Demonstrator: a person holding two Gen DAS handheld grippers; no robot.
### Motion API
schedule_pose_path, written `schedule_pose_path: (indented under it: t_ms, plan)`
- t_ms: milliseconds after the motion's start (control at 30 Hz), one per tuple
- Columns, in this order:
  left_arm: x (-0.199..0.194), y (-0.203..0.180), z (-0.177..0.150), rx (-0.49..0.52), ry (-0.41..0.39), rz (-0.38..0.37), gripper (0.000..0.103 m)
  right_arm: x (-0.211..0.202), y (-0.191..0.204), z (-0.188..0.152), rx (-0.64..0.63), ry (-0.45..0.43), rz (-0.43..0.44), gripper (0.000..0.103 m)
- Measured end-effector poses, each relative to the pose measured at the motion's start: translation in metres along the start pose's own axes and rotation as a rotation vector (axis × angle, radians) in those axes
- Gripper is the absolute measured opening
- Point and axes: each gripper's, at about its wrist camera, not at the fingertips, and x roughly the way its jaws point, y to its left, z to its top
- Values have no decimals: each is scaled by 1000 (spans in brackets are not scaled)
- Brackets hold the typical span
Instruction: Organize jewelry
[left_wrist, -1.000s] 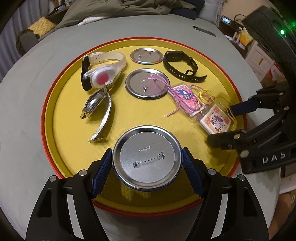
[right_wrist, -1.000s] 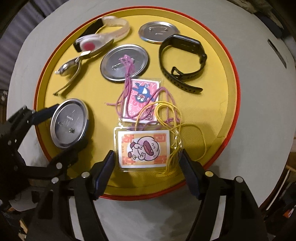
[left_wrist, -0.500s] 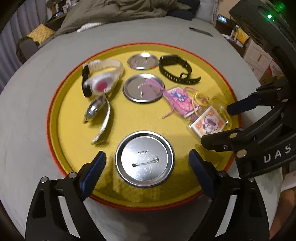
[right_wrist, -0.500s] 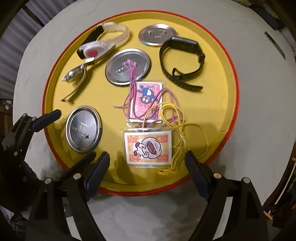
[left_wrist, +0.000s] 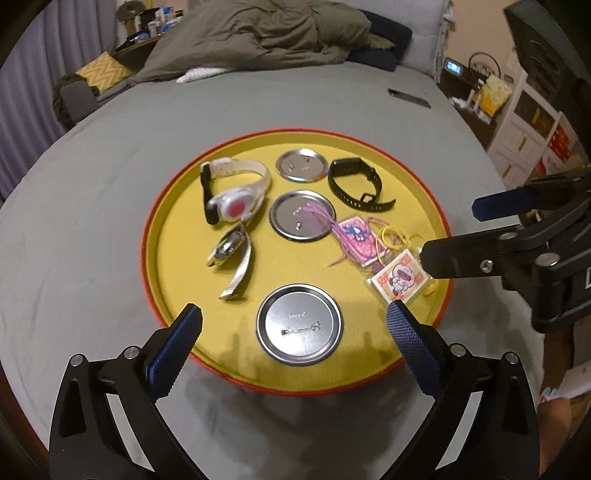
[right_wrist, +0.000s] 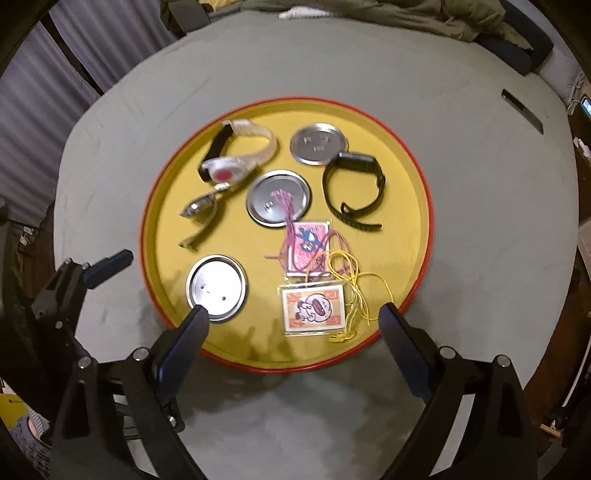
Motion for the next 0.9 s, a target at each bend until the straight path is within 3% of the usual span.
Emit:
schedule_pose_path:
  t_ms: [233, 900]
  plan:
    - [-20, 9, 2, -61, -9, 4, 97, -8, 11, 0, 29, -18, -6, 89]
    - [-60, 28, 43, -54, 31, 34, 97, -45, 11, 9, 46, 21, -45, 89]
